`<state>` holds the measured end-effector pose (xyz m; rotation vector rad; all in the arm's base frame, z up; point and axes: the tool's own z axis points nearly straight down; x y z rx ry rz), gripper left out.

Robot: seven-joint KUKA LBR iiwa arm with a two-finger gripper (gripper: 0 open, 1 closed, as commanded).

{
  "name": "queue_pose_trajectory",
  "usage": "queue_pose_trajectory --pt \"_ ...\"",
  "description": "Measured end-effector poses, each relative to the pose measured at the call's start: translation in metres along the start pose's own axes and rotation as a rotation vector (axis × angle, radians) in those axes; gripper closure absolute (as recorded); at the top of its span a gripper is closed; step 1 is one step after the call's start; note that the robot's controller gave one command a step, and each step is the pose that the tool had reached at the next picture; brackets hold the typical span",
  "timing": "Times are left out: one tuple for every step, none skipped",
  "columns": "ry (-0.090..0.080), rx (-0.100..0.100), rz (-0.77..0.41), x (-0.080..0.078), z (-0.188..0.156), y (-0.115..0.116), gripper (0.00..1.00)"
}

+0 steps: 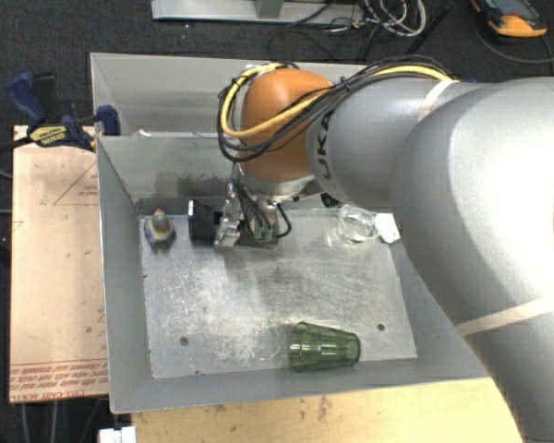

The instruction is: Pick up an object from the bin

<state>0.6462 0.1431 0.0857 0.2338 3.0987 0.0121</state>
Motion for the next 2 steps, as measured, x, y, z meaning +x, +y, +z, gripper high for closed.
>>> queue_pose_trajectory --pt "0.0 0.0 0.0 0.0 0.0 0.0 1.0" --pt "0.039 0.011 -0.061 0.001 -0.18 0.004 1.0"
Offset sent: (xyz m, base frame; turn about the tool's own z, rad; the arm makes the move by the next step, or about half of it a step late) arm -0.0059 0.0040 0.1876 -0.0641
